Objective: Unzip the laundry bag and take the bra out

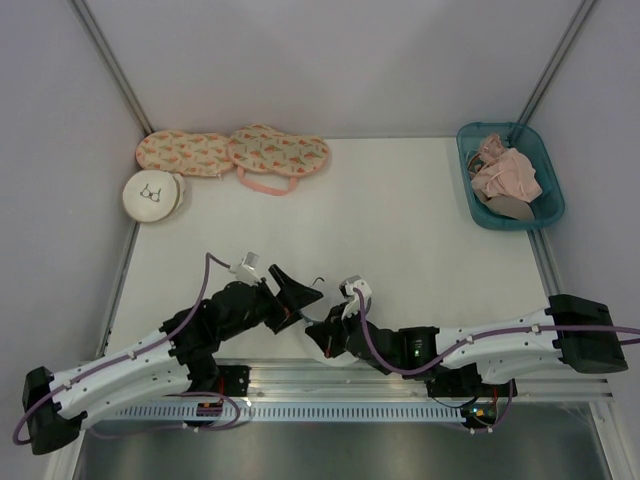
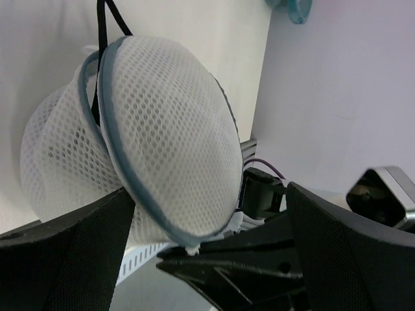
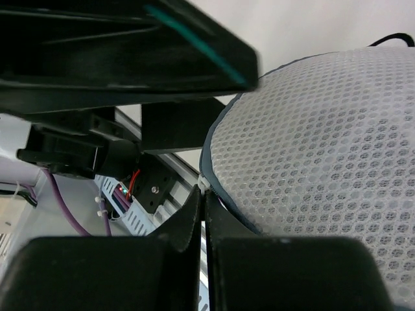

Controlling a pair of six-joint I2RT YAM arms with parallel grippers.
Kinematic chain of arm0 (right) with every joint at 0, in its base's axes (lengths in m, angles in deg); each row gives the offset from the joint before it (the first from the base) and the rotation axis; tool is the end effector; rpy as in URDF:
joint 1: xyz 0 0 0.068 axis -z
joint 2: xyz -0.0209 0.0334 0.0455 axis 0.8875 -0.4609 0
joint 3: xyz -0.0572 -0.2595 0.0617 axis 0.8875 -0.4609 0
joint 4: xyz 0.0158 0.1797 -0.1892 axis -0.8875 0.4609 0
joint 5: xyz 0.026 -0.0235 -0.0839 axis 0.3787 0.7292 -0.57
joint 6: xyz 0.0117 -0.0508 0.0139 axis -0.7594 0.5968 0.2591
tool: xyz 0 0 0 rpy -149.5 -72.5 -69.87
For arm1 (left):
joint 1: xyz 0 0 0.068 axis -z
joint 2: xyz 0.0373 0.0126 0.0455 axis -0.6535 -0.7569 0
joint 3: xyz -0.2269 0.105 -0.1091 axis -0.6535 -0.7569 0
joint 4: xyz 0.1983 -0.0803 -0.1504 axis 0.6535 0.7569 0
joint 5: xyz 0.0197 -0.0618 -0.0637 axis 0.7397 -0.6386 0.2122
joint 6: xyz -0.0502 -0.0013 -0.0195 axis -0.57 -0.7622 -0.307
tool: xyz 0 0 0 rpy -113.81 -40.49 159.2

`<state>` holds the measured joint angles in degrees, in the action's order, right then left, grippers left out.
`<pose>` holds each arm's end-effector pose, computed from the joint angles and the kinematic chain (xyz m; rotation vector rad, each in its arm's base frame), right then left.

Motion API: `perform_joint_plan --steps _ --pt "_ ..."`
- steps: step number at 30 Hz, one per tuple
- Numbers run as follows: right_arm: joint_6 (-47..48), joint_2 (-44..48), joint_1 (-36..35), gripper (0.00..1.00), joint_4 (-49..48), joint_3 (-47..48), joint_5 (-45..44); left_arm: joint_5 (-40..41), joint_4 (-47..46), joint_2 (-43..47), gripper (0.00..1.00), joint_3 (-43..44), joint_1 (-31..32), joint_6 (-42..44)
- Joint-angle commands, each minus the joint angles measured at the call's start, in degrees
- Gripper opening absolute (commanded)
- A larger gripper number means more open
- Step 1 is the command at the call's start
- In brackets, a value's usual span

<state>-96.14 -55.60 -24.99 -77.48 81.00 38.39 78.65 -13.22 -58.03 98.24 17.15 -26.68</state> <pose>0.0304 0.2529 0.2221 -0.2368 2.0252 1.0567 0.0841 -0.1262 0.2306 -0.5804 2.2340 -1.3539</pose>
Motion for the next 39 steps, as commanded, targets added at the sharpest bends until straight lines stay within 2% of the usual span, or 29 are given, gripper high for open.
perform_joint_plan --steps 1,7,13,17,19,23,25,28,30,31,32,33,34,35,39 --pt "1.56 2.58 -1.22 0.00 -1.43 0.45 -1.13 -1.59 -7.22 -5.21 0.99 2.09 0.14 -2.40" --pt "2.26 5.75 -2.10 0.01 -0.12 -0.70 -4.91 -8.26 -8.46 -8.74 0.98 1.48 0.14 -3.46" --pt "3.06 8.13 -2.63 0.01 2.43 -1.14 -8.34 -7.50 -6.88 -1.98 0.92 -0.90 0.14 -5.04" --pt "3.58 8.04 -2.63 0.00 2.70 -1.05 -8.43 -4.94 -7.23 -1.35 0.80 -1.33 0.14 -4.16" --pt "3.76 8.04 -2.63 0.01 2.70 -1.05 -8.16 -5.20 -8.98 -2.14 0.70 -1.86 0.14 -4.34" --pt "3.76 8.74 -2.72 0.00 3.31 -1.22 -8.51 -9.06 -11.89 -5.39 0.70 -1.26 0.14 -4.60" --pt "3.67 9.09 -2.72 0.00 3.58 -1.40 -8.78 -10.91 -11.71 -6.63 0.73 -0.46 0.14 -3.99" --pt "3.93 9.71 -2.72 0.00 3.32 -1.75 -8.95 -9.08 -9.97 -6.19 0.74 0.07 0.14 -3.63" --pt "4.37 9.80 -2.80 0.00 3.31 -1.58 -8.78 -8.28 -10.74 -5.66 0.60 -0.89 0.23 -4.07" --pt "4.38 9.71 -2.80 0.00 3.40 -1.49 -8.69 -7.93 -12.23 -5.57 0.49 -1.33 0.14 -4.33" --pt "4.46 9.71 -2.89 0.01 3.49 -1.40 -8.60 -7.67 -12.33 -5.57 0.26 -1.77 0.14 -4.60" --pt "4.55 9.80 -2.89 0.00 3.58 -1.40 -8.43 -7.40 -12.24 -5.66 0.14 -1.78 0.14 -4.78" --pt "4.64 9.88 -2.98 0.01 3.67 -1.40 -8.34 -7.23 -11.63 -5.83 0.07 -1.60 0.14 -4.78" --pt "4.73 10.15 -3.07 0.00 3.84 -1.40 -8.25 -7.14 -11.10 -5.92 0.02 -1.51 0.14 -4.78" --pt "4.81 10.50 -3.16 0.01 5.59 -1.05 -7.90 -4.77 -9.26 -5.84 0.02 -0.81 0.05 -4.25"
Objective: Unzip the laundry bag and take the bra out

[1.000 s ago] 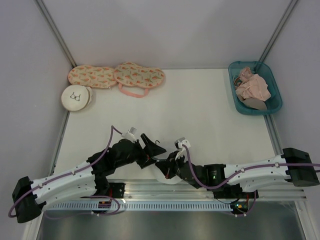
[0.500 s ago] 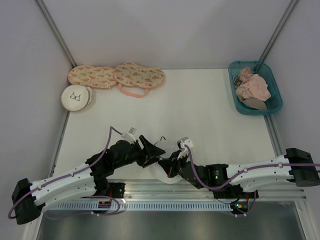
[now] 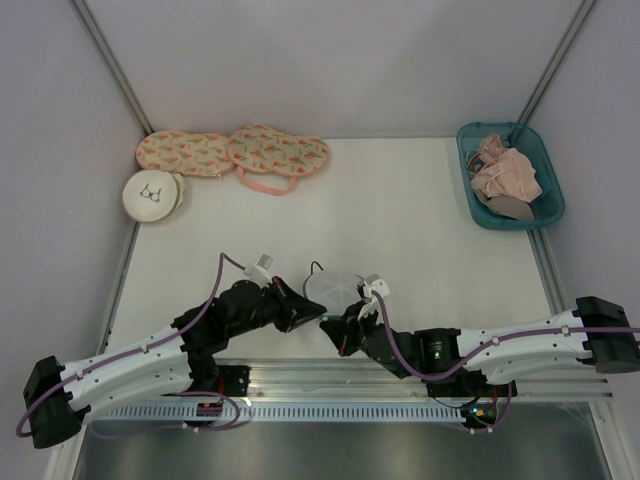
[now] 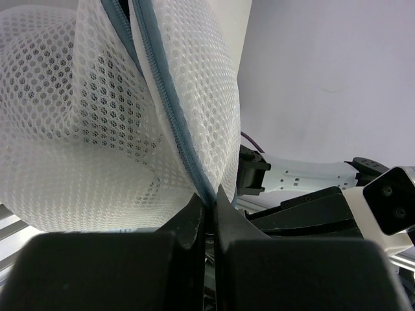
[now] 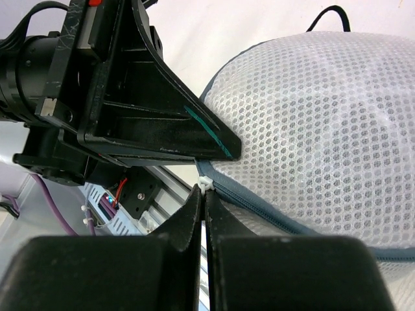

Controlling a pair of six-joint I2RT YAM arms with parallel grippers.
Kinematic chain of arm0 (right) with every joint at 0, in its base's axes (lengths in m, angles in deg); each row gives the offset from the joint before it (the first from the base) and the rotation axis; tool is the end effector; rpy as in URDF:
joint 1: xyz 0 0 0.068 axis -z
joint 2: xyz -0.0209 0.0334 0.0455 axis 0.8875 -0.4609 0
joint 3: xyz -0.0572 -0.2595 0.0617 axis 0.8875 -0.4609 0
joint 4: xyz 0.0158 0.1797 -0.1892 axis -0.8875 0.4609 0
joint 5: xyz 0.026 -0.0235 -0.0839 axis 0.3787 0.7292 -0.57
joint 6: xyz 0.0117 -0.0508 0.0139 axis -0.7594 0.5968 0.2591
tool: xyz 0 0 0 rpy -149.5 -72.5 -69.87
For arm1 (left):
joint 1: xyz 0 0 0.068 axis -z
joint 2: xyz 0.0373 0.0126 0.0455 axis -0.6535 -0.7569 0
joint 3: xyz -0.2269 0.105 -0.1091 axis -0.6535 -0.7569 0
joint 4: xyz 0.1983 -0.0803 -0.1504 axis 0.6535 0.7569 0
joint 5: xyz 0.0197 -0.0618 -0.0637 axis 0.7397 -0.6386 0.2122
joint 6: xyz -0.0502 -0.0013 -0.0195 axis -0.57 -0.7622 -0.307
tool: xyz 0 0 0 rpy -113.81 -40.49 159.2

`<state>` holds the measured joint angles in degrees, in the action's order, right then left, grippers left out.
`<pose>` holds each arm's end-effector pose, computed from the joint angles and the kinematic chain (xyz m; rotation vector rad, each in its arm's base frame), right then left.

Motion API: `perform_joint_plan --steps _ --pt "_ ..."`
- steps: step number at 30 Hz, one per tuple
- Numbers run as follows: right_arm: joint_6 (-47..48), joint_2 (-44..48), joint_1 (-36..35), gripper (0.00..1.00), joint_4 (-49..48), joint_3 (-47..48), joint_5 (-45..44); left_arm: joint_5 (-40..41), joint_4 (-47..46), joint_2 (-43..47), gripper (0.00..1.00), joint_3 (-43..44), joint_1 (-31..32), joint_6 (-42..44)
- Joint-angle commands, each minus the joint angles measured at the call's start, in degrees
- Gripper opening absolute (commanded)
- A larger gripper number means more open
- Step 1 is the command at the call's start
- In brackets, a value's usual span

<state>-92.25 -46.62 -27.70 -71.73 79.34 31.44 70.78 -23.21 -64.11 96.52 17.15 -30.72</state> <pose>0.0220 0.2261 0.2383 -0.2419 1.9458 0.9841 0.0897 -0.1444 0.2225 -0.5735 2.2952 -1.5220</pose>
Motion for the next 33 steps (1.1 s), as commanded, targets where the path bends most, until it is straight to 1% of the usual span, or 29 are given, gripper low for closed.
perform_joint_plan --steps 1,4,6,8,12,14,16,17,18,19,20,23,24,26,27,29,33 --pt "0.92 1.60 -0.62 0.01 0.37 1.05 -0.51 4.15 1.43 0.50 0.02 1.27 0.05 -0.12" --pt "0.49 1.52 -0.62 0.00 4.23 2.62 -0.25 6.53 3.54 1.38 0.02 1.79 -0.03 0.85" --pt "0.40 1.34 -0.62 0.00 8.89 3.77 0.02 8.54 6.00 2.52 0.02 2.41 -0.12 2.59" --pt "-0.74 0.73 -0.53 0.01 15.63 6.05 -0.16 10.04 7.93 3.83 0.02 3.73 -0.38 4.35" --pt "-2.85 -0.59 -0.62 0.00 25.67 9.83 -0.42 13.29 13.37 5.86 0.02 6.27 -0.65 10.76" --pt "-4.43 -1.47 -0.62 0.00 30.84 11.59 -0.86 13.39 14.01 6.39 0.02 7.51 -0.91 13.40" --pt "-5.66 -2.17 -0.62 0.01 34.11 12.74 -2.35 11.90 14.54 6.74 0.02 8.91 -1.26 17.80" --pt "-6.97 -2.35 -0.62 0.00 37.44 13.00 -3.40 11.02 14.62 6.48 0.02 9.35 -1.44 19.38" --pt "-7.51 -2.52 -0.62 0.00 38.86 13.53 -5.15 9.27 14.71 6.13 0.02 10.40 -1.35 22.79" --pt "-8.04 -2.79 -0.45 0.00 40.44 13.79 -6.30 8.13 15.06 5.61 0.02 11.02 -1.53 24.39" --pt "-9.35 -2.79 -0.44 0.01 43.42 14.06 -7.27 6.81 15.32 5.08 0.02 11.55 -1.61 27.88" --pt "-9.89 -2.44 0.78 0.01 46.51 14.06 -8.95 1.62 17.08 2.62 0.02 13.83 -1.88 32.30" --pt "-9.63 -2.26 1.22 0.00 46.70 13.54 -9.21 -1.44 17.34 2.00 0.02 14.62 -1.97 35.01" --pt "-9.27 -1.30 2.71 0.00 46.70 12.66 -9.21 -3.91 17.44 0.95 0.02 15.15 -2.14 37.92" --pt "-9.10 -1.12 3.24 0.00 46.52 12.22 -9.21 -6.62 17.52 0.51 0.02 15.42 -2.40 38.98" --pt "-8.22 -0.77 5.09 0.00 46.43 10.99 -9.30 -9.27 17.52 -0.54 0.02 16.56 -2.58 41.70" --pt "-6.38 -1.21 7.90 0.00 45.82 9.67 -10.26 -18.33 17.61 -3.71 0.02 19.01 -3.28 45.93"
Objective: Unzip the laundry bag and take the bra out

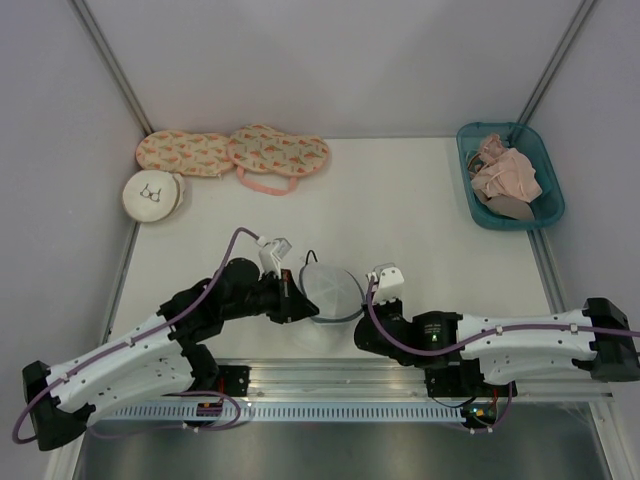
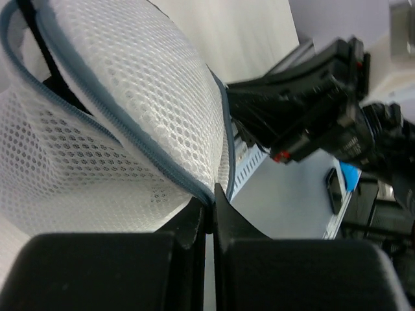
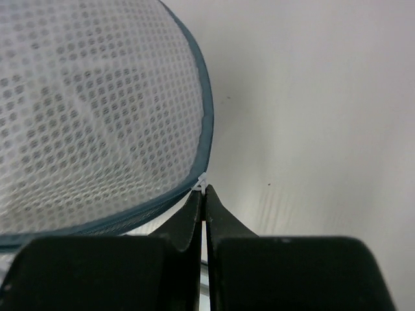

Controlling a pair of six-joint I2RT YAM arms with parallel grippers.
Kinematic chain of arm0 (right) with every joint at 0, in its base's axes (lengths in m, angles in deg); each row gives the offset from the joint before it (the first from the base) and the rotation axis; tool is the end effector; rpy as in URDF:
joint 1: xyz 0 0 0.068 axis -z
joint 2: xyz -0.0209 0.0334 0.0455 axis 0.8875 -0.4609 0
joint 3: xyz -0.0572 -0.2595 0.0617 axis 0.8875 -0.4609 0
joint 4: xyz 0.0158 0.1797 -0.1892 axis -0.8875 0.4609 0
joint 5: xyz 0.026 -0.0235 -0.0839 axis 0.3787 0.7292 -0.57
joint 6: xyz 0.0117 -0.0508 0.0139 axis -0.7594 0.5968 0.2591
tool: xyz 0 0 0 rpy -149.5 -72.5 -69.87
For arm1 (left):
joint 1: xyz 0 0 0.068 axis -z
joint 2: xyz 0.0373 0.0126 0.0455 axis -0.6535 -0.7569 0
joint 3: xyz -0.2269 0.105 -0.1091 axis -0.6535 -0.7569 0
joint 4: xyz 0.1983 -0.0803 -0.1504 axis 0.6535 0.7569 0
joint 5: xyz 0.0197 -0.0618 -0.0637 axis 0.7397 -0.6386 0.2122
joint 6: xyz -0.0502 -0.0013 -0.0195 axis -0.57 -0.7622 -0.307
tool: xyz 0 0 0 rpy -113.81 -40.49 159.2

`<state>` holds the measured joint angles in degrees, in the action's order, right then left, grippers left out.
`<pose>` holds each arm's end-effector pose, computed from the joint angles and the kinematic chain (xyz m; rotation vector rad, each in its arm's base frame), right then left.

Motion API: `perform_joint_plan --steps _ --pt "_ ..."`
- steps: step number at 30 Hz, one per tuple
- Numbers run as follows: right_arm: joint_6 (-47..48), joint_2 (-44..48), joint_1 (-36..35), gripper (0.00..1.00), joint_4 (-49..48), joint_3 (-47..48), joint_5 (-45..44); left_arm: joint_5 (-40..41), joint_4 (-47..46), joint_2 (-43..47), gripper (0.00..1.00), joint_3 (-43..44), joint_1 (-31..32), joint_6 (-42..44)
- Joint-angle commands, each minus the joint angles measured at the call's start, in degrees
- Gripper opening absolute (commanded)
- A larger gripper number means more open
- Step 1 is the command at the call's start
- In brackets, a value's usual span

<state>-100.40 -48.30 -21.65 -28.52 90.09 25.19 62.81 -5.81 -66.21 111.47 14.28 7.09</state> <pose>0.0462 0.1994 0.2361 -0.2453 2.1714 0.3337 0.0929 -0.1427 0.2785 0.2343 2.2768 -1.2196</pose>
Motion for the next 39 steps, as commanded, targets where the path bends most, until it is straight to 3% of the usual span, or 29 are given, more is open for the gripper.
perform_joint_plan --steps 1,6,8,9,10,13,17,20,28,33,39 --pt "2.91 0.04 3.07 0.00 2.43 -1.26 -4.01 -11.67 0.21 -2.31 0.02 4.25 -0.51 8.65" --pt "6.08 -1.37 6.59 0.00 -1.25 -1.79 -3.05 -16.96 -0.75 -6.36 0.02 5.39 -0.77 10.94" --pt "6.70 -1.37 6.77 0.00 -2.31 -1.71 -2.87 -14.86 -0.84 -6.63 0.11 5.39 -0.77 10.24" --pt "6.70 -1.11 6.86 0.01 -2.40 -1.62 -2.78 -10.76 -0.67 -6.63 0.21 5.39 -0.95 9.71" --pt "6.70 -0.93 6.86 0.00 -2.40 -1.62 -3.04 -8.10 -0.58 -6.63 0.49 5.30 -0.95 8.92" --pt "6.18 0.12 6.86 0.00 -2.23 -1.70 -3.31 3.32 -1.28 -7.59 0.99 5.13 -0.95 7.51" --pt "5.04 1.26 6.86 0.00 -1.09 -1.79 -3.40 12.57 -2.86 -11.98 1.00 6.18 -1.65 9.53" --pt "2.84 2.32 6.86 0.00 1.28 -1.70 -3.66 17.04 -0.24 -12.17 1.00 7.76 -2.09 5.86" --pt "6.08 6.89 6.16 0.00 -4.67 -4.34 5.64 25.94 19.88 6.27 0.99 8.55 -2.01 -9.18" --pt "9.07 1.72 1.86 0.01 -10.47 -2.59 14.32 15.14 23.07 17.08 1.00 4.08 -2.01 -18.49" --pt "12.06 -2.16 -0.43 0.01 -29.09 -4.16 29.01 2.57 16.84 20.18 0.99 -5.67 -2.00 -26.93"
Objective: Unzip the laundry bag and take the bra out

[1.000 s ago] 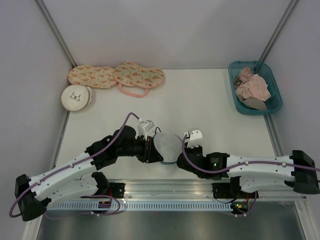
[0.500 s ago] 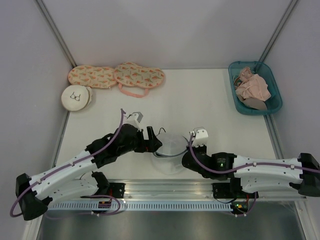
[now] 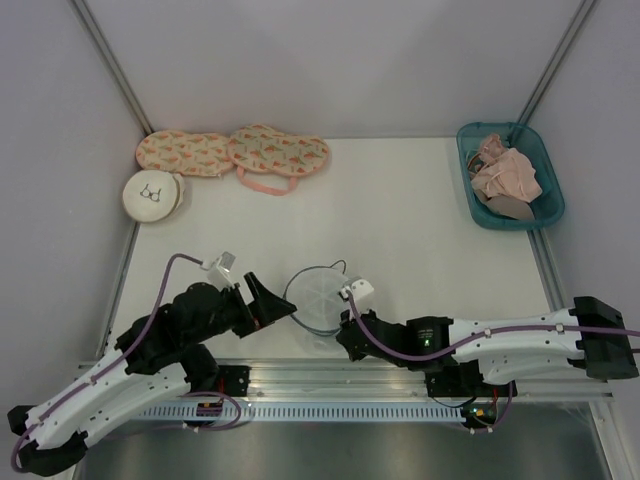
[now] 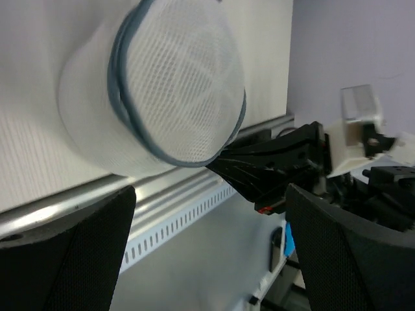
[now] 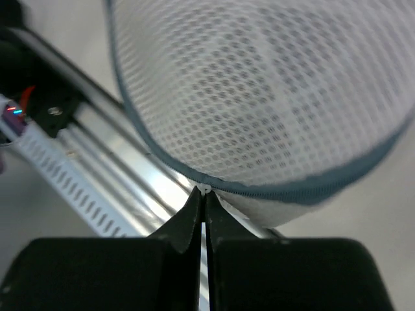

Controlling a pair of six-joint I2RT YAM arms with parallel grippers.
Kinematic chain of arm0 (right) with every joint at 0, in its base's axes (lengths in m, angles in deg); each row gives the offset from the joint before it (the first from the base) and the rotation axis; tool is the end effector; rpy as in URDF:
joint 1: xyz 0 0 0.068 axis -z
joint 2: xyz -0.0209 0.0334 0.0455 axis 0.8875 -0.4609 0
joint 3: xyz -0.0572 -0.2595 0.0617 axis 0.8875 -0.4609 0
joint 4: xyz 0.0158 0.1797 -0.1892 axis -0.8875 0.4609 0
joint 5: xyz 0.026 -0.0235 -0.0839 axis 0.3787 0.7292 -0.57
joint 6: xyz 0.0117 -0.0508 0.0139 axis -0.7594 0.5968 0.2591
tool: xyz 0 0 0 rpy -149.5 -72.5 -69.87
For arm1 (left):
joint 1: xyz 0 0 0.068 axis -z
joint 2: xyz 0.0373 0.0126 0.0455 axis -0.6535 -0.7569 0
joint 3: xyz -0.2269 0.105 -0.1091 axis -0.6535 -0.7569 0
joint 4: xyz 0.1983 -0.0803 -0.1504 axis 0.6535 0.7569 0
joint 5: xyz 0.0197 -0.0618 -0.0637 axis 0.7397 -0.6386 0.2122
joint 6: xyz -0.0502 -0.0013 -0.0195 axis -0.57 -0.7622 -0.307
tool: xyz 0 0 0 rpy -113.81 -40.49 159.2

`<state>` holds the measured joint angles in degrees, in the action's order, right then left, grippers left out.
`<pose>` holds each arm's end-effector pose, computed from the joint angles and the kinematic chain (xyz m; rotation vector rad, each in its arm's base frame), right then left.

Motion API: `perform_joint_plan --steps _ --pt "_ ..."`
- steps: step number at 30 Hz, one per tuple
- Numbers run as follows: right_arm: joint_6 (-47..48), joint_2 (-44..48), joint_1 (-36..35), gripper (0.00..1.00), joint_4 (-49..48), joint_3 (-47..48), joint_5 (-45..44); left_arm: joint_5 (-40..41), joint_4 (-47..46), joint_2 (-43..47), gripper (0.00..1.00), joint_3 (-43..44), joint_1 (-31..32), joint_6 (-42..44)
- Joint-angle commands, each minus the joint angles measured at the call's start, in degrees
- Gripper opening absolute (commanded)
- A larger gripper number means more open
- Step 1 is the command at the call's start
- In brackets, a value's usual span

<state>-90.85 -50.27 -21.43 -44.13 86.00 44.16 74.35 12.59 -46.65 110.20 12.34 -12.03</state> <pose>0.0398 0.2211 0.2196 -0.5297 2.2680 0.6339 0.0603 -0.0777 0.2785 -0.3270 2.2656 -1.2002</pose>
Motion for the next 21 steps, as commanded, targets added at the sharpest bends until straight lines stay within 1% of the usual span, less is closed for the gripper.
perform_joint_plan --steps 1,2,5,9,13,14,17,20,21 --pt "2.34 -0.11 -0.57 0.00 -17.78 -0.69 13.02 -10.72 -6.19 1.31 1.00 -5.89 -0.06 -10.17" --pt "2.25 -0.37 -0.57 0.01 -21.22 -1.65 13.92 -13.53 -8.15 1.41 1.00 -8.52 0.03 -11.32" --pt "2.16 -1.42 -0.57 0.00 -27.91 -2.71 16.30 -17.23 -13.51 0.45 1.00 -10.91 0.03 -13.62" --pt "2.60 -4.14 -0.65 0.00 -34.59 -3.15 17.35 -18.04 -14.67 -1.58 1.00 -11.71 0.03 -13.71" --pt "3.39 -7.92 -0.65 0.00 -35.49 -1.75 18.76 -14.79 -15.99 -2.02 0.99 -13.03 -0.06 -14.93" --pt "3.57 -8.97 -0.65 0.00 -35.40 -1.23 19.20 -13.48 -17.73 -2.02 0.99 -13.72 0.03 -15.11" --pt "3.92 -9.51 -0.57 0.00 -34.79 -0.78 18.42 -13.11 -20.12 -4.29 0.98 -14.44 0.03 -14.94" --pt "4.53 -8.11 -0.65 0.00 -32.86 -0.69 17.10 -13.29 -20.48 -6.93 0.89 -13.56 0.03 -12.05" --pt "4.71 -7.58 -0.57 0.00 -31.98 -0.69 16.40 -13.12 -20.39 -8.16 0.81 -13.56 0.03 -10.65"
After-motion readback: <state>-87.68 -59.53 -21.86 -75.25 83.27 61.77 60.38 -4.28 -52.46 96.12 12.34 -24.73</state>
